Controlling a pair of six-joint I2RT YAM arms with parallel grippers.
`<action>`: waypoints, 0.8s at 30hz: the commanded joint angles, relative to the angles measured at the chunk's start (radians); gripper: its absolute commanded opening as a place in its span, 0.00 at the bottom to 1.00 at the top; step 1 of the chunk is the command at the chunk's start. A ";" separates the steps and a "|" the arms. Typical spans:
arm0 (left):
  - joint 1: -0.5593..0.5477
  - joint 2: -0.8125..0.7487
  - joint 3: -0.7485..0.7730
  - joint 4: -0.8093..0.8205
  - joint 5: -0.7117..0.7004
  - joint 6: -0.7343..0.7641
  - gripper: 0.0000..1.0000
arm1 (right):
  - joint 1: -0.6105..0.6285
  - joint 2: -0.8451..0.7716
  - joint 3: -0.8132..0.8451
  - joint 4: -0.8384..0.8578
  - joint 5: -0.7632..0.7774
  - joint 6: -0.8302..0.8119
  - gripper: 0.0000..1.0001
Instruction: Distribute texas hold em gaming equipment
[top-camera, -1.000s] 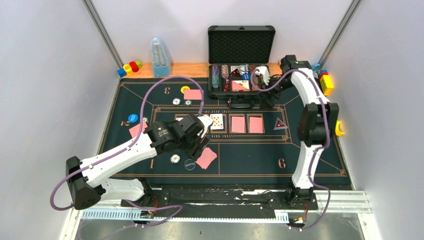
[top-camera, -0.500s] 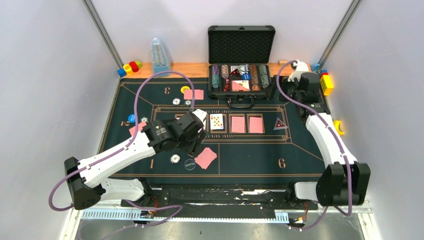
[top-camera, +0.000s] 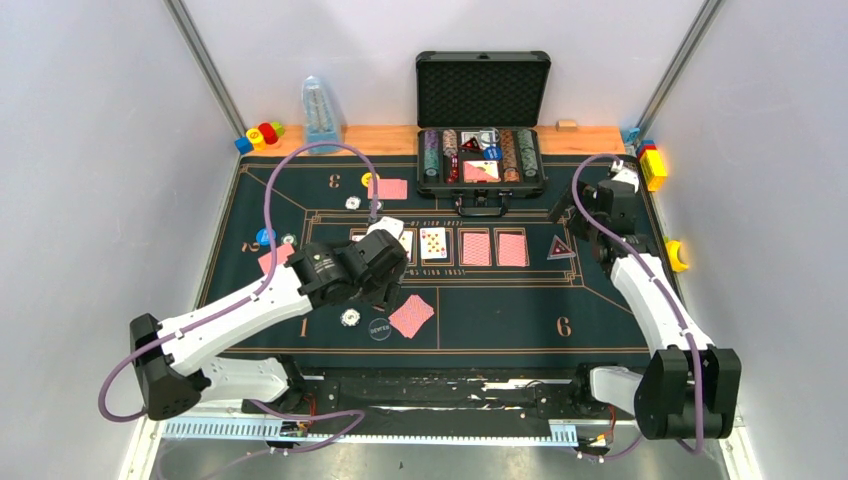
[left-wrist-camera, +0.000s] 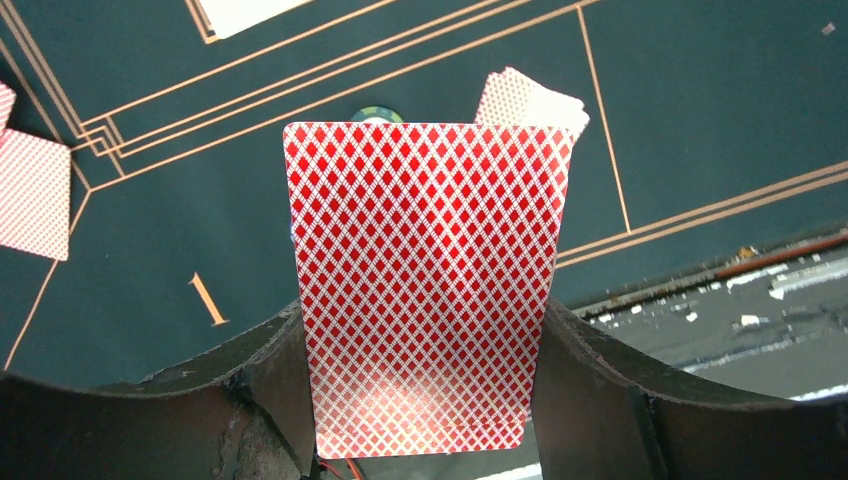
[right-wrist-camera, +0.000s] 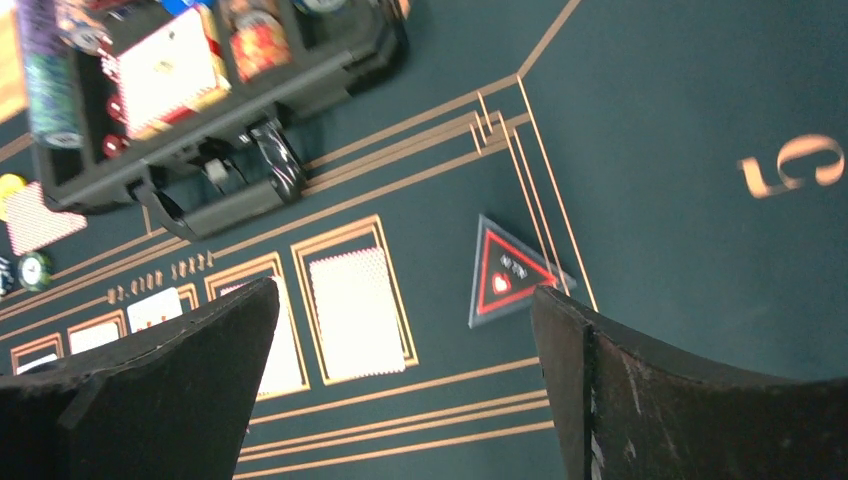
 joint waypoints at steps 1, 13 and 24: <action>0.008 0.048 0.027 0.034 -0.123 -0.097 0.01 | -0.001 -0.037 -0.045 -0.034 0.020 0.101 1.00; 0.470 0.325 0.008 0.373 -0.059 0.116 0.00 | -0.001 -0.135 -0.115 0.002 0.017 0.122 1.00; 0.775 0.669 0.120 0.447 0.049 0.284 0.00 | -0.001 -0.187 -0.148 0.040 0.015 0.122 1.00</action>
